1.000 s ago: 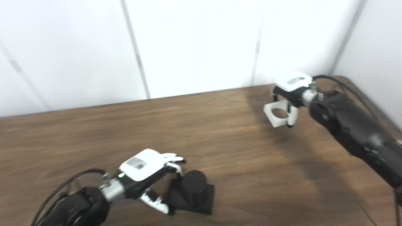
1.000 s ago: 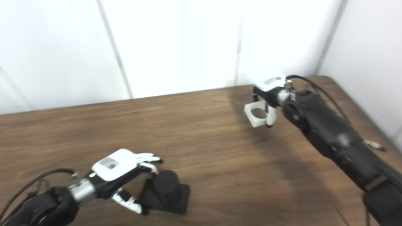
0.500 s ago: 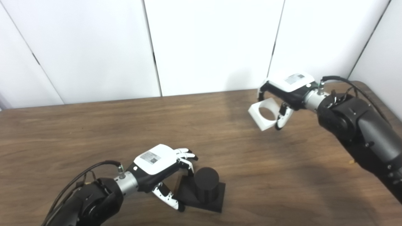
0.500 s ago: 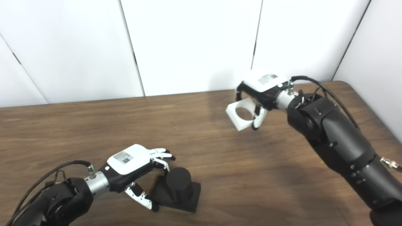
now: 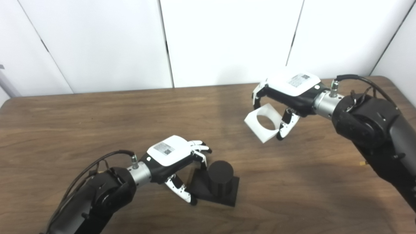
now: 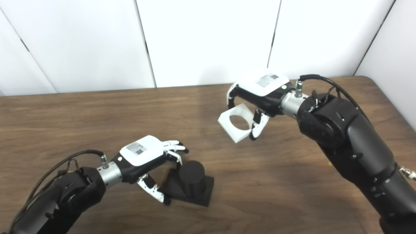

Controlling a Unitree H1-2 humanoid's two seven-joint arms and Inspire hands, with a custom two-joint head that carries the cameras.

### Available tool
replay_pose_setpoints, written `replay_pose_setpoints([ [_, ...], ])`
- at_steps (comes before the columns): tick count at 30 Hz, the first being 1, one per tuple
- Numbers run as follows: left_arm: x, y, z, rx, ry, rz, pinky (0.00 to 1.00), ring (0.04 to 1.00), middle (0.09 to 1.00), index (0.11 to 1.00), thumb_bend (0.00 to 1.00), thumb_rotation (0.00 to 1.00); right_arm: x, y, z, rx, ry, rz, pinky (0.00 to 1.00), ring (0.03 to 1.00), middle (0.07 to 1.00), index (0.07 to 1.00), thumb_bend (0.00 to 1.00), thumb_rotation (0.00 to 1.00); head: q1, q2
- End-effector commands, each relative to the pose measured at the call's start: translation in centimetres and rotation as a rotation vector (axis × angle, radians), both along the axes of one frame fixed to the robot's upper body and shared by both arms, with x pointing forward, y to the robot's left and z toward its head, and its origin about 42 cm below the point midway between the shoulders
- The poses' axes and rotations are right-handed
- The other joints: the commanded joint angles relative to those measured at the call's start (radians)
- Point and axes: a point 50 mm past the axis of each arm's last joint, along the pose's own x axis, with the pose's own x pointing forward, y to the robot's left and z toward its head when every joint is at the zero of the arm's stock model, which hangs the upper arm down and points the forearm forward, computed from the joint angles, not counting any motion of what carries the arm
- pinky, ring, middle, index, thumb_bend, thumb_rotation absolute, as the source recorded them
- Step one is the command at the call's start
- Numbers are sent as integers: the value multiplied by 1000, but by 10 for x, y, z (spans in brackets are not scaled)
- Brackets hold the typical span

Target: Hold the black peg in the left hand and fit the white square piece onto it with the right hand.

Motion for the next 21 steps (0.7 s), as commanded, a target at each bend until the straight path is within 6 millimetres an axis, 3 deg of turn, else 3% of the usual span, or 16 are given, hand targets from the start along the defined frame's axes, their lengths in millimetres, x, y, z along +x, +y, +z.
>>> replay_pose_setpoints([
  [1, -3, 4, -25, 147, 76, 19, 767, 929, 898, 492, 524, 68, -6, 2, 23, 20, -52, 13, 753, 820, 768, 478, 522, 131, -1, 1],
  [21, 3, 0, -22, 140, 83, 31, 719, 921, 907, 492, 524, 66, -33, 32, 34, 38, 8, 165, 754, 812, 754, 477, 522, 131, 38, 29],
])
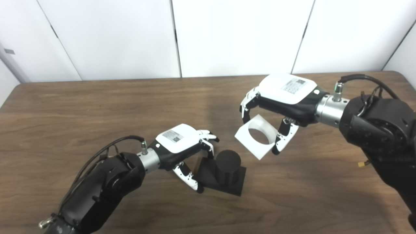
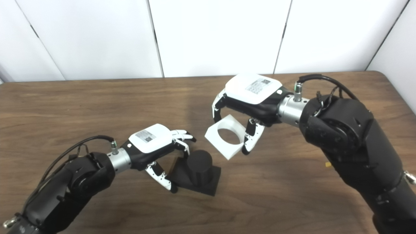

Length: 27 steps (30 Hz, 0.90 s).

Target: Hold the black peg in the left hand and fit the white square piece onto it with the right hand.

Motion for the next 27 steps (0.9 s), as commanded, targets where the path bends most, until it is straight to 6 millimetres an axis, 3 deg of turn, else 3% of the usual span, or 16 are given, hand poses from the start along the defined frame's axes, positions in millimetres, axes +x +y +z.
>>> replay_pose_setpoints([
  [1, -1, 6, -24, 126, 72, 17, 718, 921, 906, 492, 524, 67, -3, 5, 22, 21, -79, 27, 750, 809, 754, 477, 522, 130, 2, 7],
  [27, -4, -4, -22, 114, 76, 13, 738, 923, 906, 492, 524, 68, -9, 24, 14, 28, -40, 104, 767, 813, 758, 478, 522, 131, 6, 13],
])
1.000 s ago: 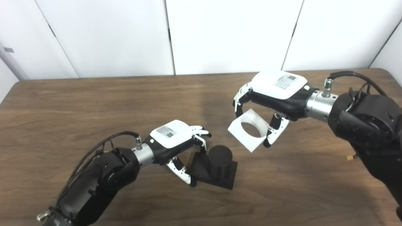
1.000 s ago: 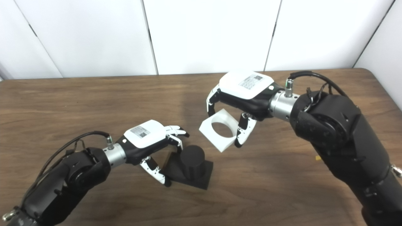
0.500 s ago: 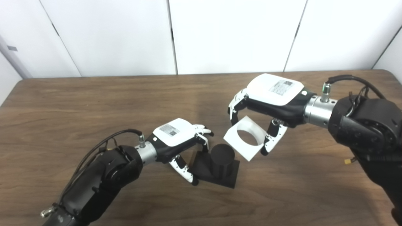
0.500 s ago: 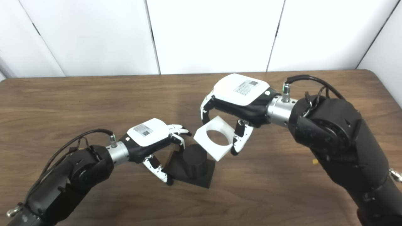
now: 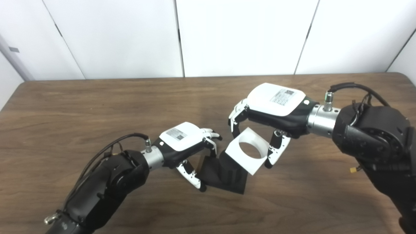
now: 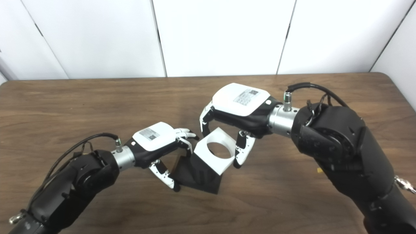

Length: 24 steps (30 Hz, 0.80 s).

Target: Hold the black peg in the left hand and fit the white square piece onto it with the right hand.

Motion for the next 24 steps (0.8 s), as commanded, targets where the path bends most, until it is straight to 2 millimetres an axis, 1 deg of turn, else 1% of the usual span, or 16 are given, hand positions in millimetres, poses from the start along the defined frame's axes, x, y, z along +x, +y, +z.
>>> replay_pose_setpoints([
  [1, -6, 0, -22, 112, 77, 6, 739, 924, 904, 492, 524, 68, 1, 5, 16, 20, -74, 23, 768, 814, 759, 478, 522, 131, 0, 1],
  [11, -6, -2, -20, 108, 74, -2, 750, 933, 904, 492, 524, 69, 4, 15, 10, 32, -73, 33, 750, 812, 753, 477, 522, 131, 4, 1],
  [17, -8, -3, -21, 96, 76, -5, 737, 927, 896, 492, 524, 68, 8, 19, 6, 60, -71, 32, 734, 804, 749, 477, 522, 131, 7, 3],
  [24, -8, -4, -22, 96, 72, -9, 735, 922, 894, 492, 524, 69, 10, 22, 1, 67, -48, 23, 765, 819, 759, 478, 522, 131, 10, 5],
])
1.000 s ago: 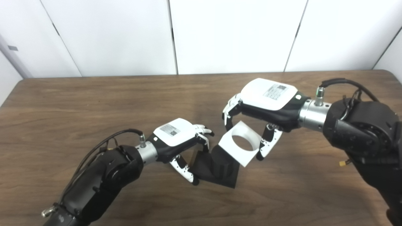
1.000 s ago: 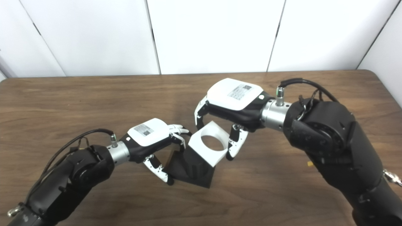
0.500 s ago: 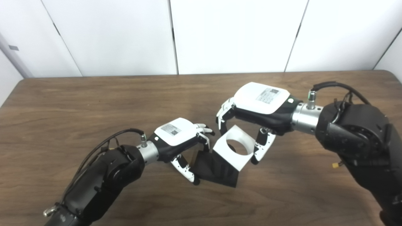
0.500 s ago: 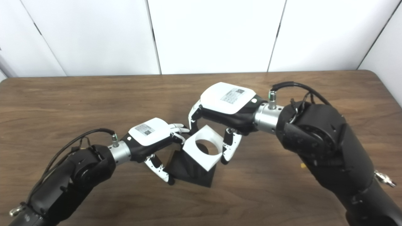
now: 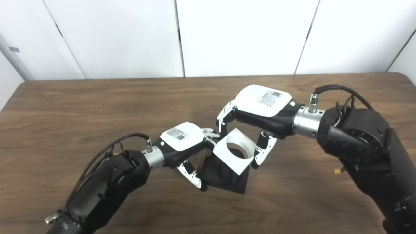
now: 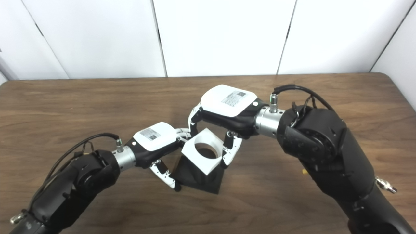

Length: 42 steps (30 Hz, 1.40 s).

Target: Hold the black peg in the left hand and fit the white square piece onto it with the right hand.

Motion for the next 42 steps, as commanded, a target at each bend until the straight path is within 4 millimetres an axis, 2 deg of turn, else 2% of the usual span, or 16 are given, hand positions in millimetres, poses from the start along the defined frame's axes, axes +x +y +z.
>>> replay_pose_setpoints([
  [1, -8, -2, -22, 97, 72, -8, 734, 923, 894, 492, 524, 69, 3, 2, 11, 28, -54, 5, 768, 820, 759, 478, 522, 131, -1, 1],
  [13, -11, -5, -22, 97, 78, -11, 740, 929, 903, 492, 524, 68, 0, 5, 6, -1, -42, 11, 798, 825, 758, 479, 523, 130, 2, 8],
  [25, -11, -4, -21, 97, 84, -6, 755, 930, 902, 492, 524, 68, 0, -2, 4, -46, -28, 4, 799, 823, 758, 480, 524, 130, 0, 15],
  [42, -12, -7, -22, 83, 73, -19, 731, 925, 900, 491, 524, 69, 4, -2, -3, -70, -17, 12, 799, 810, 750, 479, 524, 131, 3, 20],
])
